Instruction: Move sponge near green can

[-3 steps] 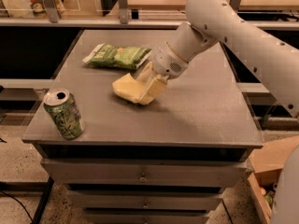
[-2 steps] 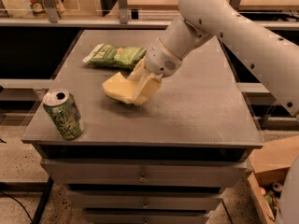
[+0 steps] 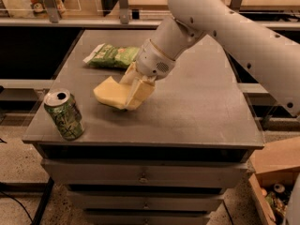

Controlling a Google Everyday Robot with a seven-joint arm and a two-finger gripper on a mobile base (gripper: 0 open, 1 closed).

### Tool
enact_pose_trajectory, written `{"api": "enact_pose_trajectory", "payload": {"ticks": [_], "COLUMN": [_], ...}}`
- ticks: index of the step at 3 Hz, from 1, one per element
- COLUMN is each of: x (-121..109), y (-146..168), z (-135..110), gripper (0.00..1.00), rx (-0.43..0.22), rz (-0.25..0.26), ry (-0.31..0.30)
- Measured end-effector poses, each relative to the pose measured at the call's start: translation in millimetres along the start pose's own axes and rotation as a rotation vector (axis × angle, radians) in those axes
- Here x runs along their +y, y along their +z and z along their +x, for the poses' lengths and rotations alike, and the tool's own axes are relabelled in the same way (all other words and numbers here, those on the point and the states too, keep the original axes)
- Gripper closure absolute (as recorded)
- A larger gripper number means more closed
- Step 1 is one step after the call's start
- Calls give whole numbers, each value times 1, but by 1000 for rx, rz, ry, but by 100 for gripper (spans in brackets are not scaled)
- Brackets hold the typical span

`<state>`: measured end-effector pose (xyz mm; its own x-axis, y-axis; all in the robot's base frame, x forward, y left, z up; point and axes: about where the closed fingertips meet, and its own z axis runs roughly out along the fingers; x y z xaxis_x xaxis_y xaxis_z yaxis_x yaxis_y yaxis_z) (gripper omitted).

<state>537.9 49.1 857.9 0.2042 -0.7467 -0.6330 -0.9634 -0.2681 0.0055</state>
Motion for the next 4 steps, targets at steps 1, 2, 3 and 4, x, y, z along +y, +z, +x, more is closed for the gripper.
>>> {"api": "enact_pose_trajectory", "payload": {"ticks": [1,2,3,4], "x": [0,-4,-8,-13], "y": [10,21,31,46], "z": [-5,-11,-19,-26], "gripper": [100,85,62,39], "rx": [8,14,3,-28], "rz": [-27,-52,-79,-115], "ry": [0,-7,-20,-27]}}
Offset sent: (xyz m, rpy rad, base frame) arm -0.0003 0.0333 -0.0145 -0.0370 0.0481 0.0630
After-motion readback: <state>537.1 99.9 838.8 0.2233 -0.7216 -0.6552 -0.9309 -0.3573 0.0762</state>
